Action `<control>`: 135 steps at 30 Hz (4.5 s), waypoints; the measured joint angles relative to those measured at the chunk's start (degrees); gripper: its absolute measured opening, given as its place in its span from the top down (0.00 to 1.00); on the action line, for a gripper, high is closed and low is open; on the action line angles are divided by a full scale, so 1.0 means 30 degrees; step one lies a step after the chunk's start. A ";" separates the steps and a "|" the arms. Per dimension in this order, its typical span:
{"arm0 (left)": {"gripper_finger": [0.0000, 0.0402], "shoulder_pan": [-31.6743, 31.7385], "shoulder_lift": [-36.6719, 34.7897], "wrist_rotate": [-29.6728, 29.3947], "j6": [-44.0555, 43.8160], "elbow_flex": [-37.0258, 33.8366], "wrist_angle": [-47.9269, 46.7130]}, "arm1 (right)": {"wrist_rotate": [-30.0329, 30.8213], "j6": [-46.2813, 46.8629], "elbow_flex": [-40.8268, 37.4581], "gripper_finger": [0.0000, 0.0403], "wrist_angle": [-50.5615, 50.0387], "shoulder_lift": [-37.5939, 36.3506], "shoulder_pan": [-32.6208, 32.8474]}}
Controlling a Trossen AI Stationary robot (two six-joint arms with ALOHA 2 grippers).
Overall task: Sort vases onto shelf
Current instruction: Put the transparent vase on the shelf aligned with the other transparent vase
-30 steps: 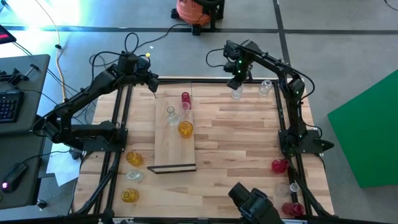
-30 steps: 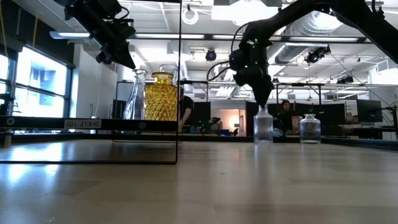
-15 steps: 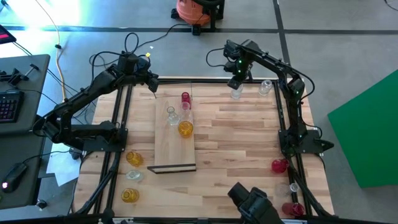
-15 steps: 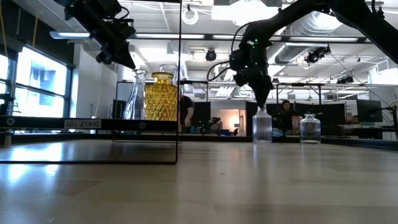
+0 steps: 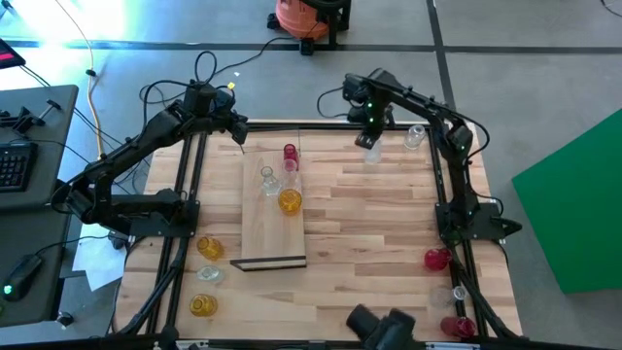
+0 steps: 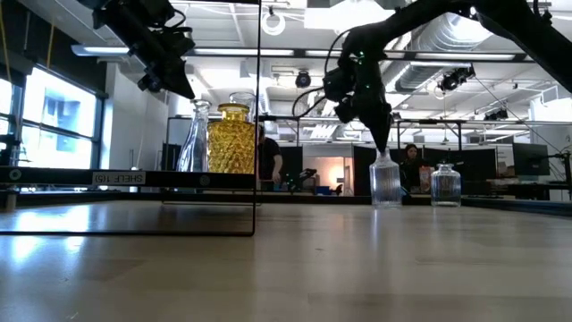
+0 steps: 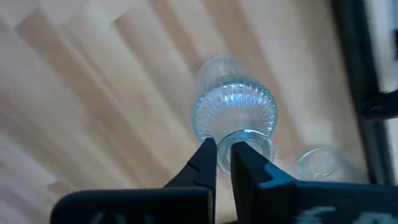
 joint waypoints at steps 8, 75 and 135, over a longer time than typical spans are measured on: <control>1.00 0.0000 0.0000 0.0000 0.0256 0.0000 0.0000 | -0.0857 0.1513 0.0022 0.99 0.0029 -0.0703 0.3164; 1.00 -0.2433 -1.0082 0.1855 -0.6089 0.0007 -0.5011 | -0.5471 1.0794 0.0036 1.00 1.8505 -0.4665 1.2290; 1.00 -1.6710 -0.6688 -0.2000 -0.8275 0.3656 -0.1703 | -0.7795 0.4376 0.6462 1.00 1.1404 0.1683 1.1430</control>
